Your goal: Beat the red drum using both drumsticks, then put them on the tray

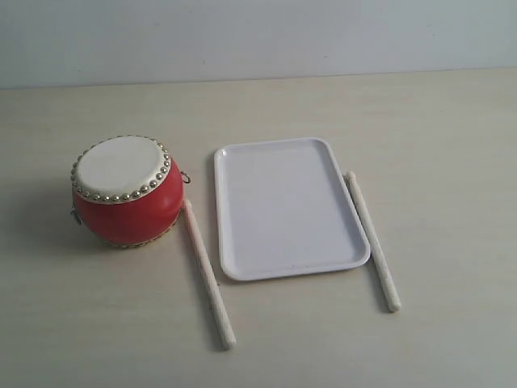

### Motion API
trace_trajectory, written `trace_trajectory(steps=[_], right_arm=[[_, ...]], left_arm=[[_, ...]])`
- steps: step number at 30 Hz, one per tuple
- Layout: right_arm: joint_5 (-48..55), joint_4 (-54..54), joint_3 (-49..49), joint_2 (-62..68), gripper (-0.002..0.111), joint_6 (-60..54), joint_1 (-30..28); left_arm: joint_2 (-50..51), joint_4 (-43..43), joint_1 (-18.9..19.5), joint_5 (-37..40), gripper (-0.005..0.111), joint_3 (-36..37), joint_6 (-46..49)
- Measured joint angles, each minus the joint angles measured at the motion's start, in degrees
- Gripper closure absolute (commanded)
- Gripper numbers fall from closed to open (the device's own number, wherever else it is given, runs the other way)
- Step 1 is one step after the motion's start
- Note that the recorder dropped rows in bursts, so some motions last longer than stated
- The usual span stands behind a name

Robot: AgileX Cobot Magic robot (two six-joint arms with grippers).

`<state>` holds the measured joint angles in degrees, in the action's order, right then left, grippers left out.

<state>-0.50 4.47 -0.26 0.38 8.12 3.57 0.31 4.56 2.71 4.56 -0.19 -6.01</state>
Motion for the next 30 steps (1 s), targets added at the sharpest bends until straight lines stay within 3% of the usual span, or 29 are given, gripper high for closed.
trace_trajectory(steps=[9,18,24,30], right_arm=[[-14.09,2.52,0.0,-0.05,0.108,2.97,0.0],[-15.31,2.65,0.0,-0.05,0.108,3.32,0.0],[-20.46,4.45,0.0,-0.05,0.108,12.64,0.0],[-21.93,3.44,-3.04,0.92,0.108,14.14,0.0]], left_arm=[[0.0,0.0,0.0,0.0,0.107,0.0,0.0],[0.0,0.0,0.0,0.0,0.107,0.0,0.0],[0.0,0.0,0.0,0.0,0.107,0.0,0.0],[0.0,0.0,0.0,0.0,0.107,0.0,0.0]])
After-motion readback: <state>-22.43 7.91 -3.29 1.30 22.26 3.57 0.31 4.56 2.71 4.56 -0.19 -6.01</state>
